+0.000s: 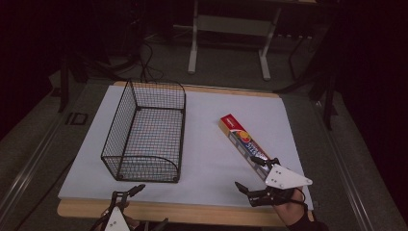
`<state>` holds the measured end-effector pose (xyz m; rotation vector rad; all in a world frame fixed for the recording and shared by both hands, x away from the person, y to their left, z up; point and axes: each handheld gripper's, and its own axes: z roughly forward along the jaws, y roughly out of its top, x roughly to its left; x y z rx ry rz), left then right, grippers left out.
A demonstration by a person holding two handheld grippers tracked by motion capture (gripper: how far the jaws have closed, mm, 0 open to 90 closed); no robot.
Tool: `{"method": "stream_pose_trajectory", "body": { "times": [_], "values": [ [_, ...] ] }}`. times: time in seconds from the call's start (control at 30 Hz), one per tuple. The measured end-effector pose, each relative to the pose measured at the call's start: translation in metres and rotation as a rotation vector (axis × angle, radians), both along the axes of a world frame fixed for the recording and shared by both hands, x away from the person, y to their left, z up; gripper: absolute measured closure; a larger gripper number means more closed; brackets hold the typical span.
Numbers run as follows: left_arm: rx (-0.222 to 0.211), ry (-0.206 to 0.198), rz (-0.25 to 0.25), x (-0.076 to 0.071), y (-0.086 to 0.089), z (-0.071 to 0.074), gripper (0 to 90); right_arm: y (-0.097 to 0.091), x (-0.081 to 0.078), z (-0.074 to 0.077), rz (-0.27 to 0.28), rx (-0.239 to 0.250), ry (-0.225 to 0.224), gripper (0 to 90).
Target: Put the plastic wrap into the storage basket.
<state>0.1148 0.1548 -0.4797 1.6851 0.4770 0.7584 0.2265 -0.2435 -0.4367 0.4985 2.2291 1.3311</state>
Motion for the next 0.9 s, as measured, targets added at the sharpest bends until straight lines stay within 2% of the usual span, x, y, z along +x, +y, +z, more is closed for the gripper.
{"method": "stream_pose_trajectory", "body": {
  "times": [0.17, 0.27, 0.3, 0.37, 0.43, 0.53, 0.57, 0.63, 0.67, 0.73, 0.8, 0.83, 0.87, 0.9],
  "values": [
    [-0.001, 0.003, -0.001, 0.0, 0.001, 0.0, 1.0, -0.002, 0.004, 0.006, -0.04, -0.008, -0.027, 11.0],
    [-0.003, 0.004, 0.0, 0.001, 0.001, 0.0, 1.0, -0.005, 0.006, 0.01, -0.046, -0.001, -0.041, 10.1],
    [-0.003, 0.005, 0.0, 0.001, 0.001, 0.0, 1.0, -0.008, 0.008, 0.014, -0.052, 0.019, -0.067, 10.1],
    [-0.002, 0.006, 0.001, 0.001, 0.001, 0.0, 1.0, -0.009, 0.01, 0.017, -0.05, 0.023, -0.068, 9.8],
    [-0.003, 0.006, 0.0, 0.001, 0.001, 0.0, 1.0, -0.011, 0.014, 0.021, -0.092, 0.036, -0.084, 9.8],
    [-0.004, 0.004, 0.002, 0.001, 0.001, 0.0, 1.0, -0.015, 0.02, 0.026, -0.111, 0.051, -0.075, 9.8],
    [-0.003, 0.002, 0.003, 0.001, 0.001, 0.0, 1.0, -0.019, 0.028, 0.03, -0.139, 0.077, -0.07, 9.7],
    [-0.005, 0.004, 0.002, 0.001, 0.001, 0.0, 1.0, -0.02, 0.034, 0.032, -0.153, 0.061, -0.056, 9.7],
    [-0.006, 0.004, 0.002, 0.001, 0.001, 0.0, 1.0, -0.02, 0.037, 0.032, -0.178, 0.049, -0.053, 9.7],
    [-0.008, 0.006, 0.001, 0.001, 0.001, 0.0, 1.0, -0.02, 0.041, 0.032, -0.186, 0.05, -0.042, 9.7],
    [-0.007, 0.005, 0.002, 0.001, 0.002, 0.0, 1.0, -0.023, 0.051, 0.031, -0.199, 0.053, 0.001, 9.8],
    [-0.008, 0.005, 0.001, 0.001, 0.002, 0.0, 1.0, -0.023, 0.051, 0.031, -0.199, 0.053, 0.001, 9.8],
    [-0.006, 0.005, 0.002, 0.001, 0.001, 0.0, 1.0, -0.025, 0.06, 0.029, -0.213, 0.044, 0.052, 10.1],
    [-0.005, 0.004, 0.002, 0.001, 0.001, 0.0, 1.0, -0.025, 0.06, 0.029, -0.213, 0.044, 0.052, 10.1]
  ]
}}
